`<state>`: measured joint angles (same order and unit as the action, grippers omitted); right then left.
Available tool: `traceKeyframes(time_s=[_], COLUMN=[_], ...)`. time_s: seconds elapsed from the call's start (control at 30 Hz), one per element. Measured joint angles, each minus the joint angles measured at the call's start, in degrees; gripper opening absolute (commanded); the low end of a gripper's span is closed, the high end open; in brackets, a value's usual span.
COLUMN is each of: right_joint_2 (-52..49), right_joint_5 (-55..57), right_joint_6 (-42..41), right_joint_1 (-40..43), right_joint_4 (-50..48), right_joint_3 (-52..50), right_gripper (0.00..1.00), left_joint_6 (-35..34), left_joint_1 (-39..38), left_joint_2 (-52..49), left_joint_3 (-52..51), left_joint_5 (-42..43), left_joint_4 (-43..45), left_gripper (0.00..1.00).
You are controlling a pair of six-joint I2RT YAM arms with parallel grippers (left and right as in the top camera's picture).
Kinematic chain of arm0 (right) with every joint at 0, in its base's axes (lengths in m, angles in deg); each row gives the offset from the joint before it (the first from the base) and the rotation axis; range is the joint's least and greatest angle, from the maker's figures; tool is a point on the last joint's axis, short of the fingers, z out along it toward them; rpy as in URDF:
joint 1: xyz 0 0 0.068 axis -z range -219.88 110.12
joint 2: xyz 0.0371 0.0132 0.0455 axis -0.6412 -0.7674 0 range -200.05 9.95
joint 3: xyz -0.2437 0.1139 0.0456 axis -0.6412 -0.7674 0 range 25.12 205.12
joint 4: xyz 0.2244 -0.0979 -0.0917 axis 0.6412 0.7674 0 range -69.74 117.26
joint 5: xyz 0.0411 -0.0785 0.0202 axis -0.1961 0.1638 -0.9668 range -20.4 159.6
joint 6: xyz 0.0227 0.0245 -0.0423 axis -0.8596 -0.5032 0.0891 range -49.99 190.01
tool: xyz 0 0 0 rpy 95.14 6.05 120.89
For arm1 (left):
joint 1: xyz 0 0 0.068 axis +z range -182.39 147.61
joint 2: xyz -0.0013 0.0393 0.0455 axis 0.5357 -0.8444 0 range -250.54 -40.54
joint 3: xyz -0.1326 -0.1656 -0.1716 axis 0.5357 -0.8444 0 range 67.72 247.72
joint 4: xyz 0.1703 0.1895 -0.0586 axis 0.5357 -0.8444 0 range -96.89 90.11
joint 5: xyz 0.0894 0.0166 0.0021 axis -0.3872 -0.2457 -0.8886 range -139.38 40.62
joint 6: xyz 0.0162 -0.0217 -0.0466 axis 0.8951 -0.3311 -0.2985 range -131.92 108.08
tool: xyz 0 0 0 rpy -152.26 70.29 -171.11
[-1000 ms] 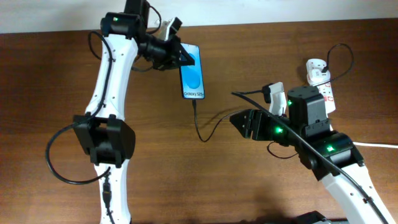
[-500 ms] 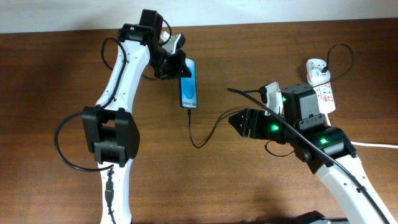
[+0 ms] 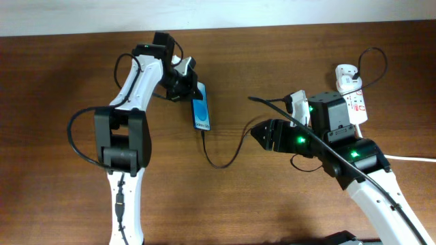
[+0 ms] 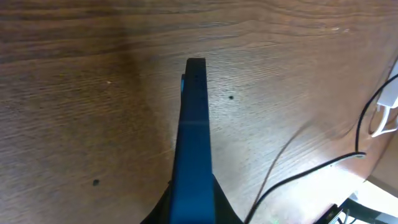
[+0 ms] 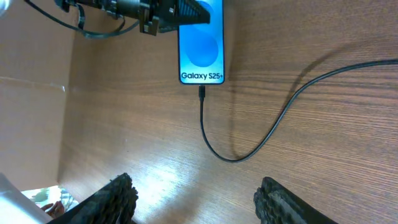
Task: Plug charger to phone and switch on socket
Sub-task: 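Lower the blue phone flat onto the table with the left gripper and release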
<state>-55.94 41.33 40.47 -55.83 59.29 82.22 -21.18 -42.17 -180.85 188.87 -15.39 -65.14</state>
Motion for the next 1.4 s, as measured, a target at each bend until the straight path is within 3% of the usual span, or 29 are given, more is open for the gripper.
traceKeyframes(time_s=[0.07, 0.53, 0.7, 0.83, 1.03, 1.1, 1.17, 1.23, 1.4], right_joint_2=[0.0, 0.0, 0.0, 0.0, 0.0, -0.3, -0.6, -0.6, -0.5], right_joint_5=[0.0, 0.0, 0.0, 0.0, 0.0, 0.0, 0.4, 0.5, 1.7], right_joint_6=[0.0, 0.0, 0.0, 0.0, 1.8, 3.0, 5.3, 7.5, 14.7], right_joint_1=[0.0, 0.0, 0.0, 0.0, 0.2, 2.9, 8.8, 14.7, 37.2], right_joint_4=[0.0, 0.2, 0.3, 1.4, 1.4, 4.9, 10.6, 16.3, 24.1], right_joint_3=[0.0, 0.0, 0.0, 0.0, 0.0, 2.0, 7.5, 11.7, 17.1], right_gripper=[0.66, 0.66, 0.66, 0.66, 0.69, 0.70, 0.75, 0.76, 0.81], left_joint_6=[0.0, -0.9, -0.8, -0.8, -0.8, -0.8, -0.7, 0.0, 2.0], left_joint_1=[0.0, 0.0, 0.0, 0.0, 0.3, 1.1, 1.8, 2.3, 2.2], left_joint_2=[-0.1, -0.1, -0.1, -0.1, -0.1, 0.0, 1.8, 5.9, 23.8], left_joint_3=[-0.1, -0.1, -0.1, -0.1, 1.1, 4.8, 9.4, 14.1, 22.1], left_joint_5=[0.0, -4.8, -13.3, -20.9, -23.5, -23.8, -24.3, -24.6, -24.6], left_joint_4=[0.0, -0.3, -2.0, -3.3, -5.6, -7.6, -9.2, -11.6, -12.7], left_gripper=[0.00, 0.37, 0.51, 0.52, 0.55, 0.59, 0.77, 0.88, 1.00])
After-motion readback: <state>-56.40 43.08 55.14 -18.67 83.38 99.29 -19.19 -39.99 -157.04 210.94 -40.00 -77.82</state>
